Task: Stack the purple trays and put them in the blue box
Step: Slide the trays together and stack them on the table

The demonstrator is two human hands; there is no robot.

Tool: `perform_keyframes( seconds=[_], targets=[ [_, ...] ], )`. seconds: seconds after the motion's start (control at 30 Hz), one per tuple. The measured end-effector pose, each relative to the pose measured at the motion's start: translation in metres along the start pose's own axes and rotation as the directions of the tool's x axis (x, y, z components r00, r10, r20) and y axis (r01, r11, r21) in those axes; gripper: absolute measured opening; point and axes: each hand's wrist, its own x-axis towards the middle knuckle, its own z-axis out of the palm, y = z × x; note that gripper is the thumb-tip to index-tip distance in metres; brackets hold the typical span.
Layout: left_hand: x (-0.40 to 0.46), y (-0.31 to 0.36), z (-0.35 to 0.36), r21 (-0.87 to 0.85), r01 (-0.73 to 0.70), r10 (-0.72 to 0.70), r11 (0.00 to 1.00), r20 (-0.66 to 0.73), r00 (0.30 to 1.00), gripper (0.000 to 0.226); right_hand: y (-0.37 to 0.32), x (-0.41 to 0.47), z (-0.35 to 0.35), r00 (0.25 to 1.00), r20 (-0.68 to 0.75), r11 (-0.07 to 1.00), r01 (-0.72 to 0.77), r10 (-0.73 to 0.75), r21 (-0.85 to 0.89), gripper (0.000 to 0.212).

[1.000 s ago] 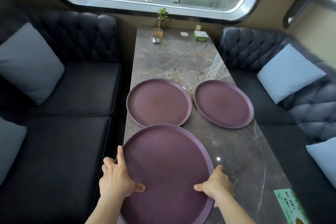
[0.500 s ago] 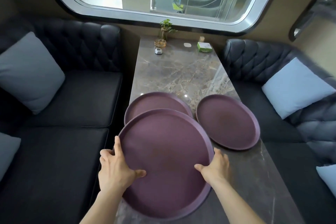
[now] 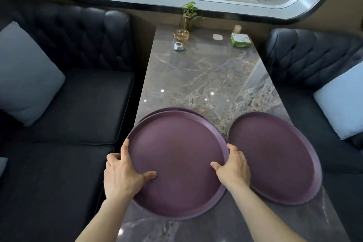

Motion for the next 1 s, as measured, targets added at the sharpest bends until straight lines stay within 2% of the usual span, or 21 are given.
perform_keyframes(
  seconds=[0.17, 0.43, 0.53, 0.7, 0.87, 1.0],
  targets=[
    [0.027, 0.009, 0.022, 0.141, 0.02, -0.013, 0.99, -0.054, 0.998, 0.135, -0.009, 0.033, 0.019, 1.0, 0.002, 0.998, 0.025, -0.025, -0.051, 0.078],
    [0.037, 0.01, 0.039, 0.239, 0.036, -0.012, 0.97, -0.101, 0.995, 0.133, -0.015, 0.053, 0.036, 0.998, 0.0, 0.988, 0.066, -0.067, -0.141, 0.072],
    [0.036, 0.012, 0.039, 0.205, 0.051, -0.035, 0.977, -0.081, 0.996, 0.135, -0.019, 0.054, 0.038, 0.999, 0.015, 0.986, 0.044, -0.042, -0.16, 0.073],
    [0.037, 0.011, 0.043, 0.034, 0.115, -0.115, 0.993, -0.015, 0.993, 0.14, -0.015, 0.059, 0.039, 0.999, 0.034, 0.978, 0.022, -0.015, -0.207, 0.072],
    [0.042, 0.005, 0.043, 0.04, 0.163, -0.164, 0.986, 0.01, 0.986, 0.145, -0.007, 0.059, 0.04, 0.996, 0.081, 0.995, -0.041, 0.049, -0.092, 0.075],
    [0.034, -0.003, 0.037, 0.03, 0.19, -0.191, 0.981, 0.047, 0.981, 0.147, -0.002, 0.047, 0.039, 0.991, 0.103, 0.994, -0.075, 0.082, -0.073, 0.075]
  ],
)
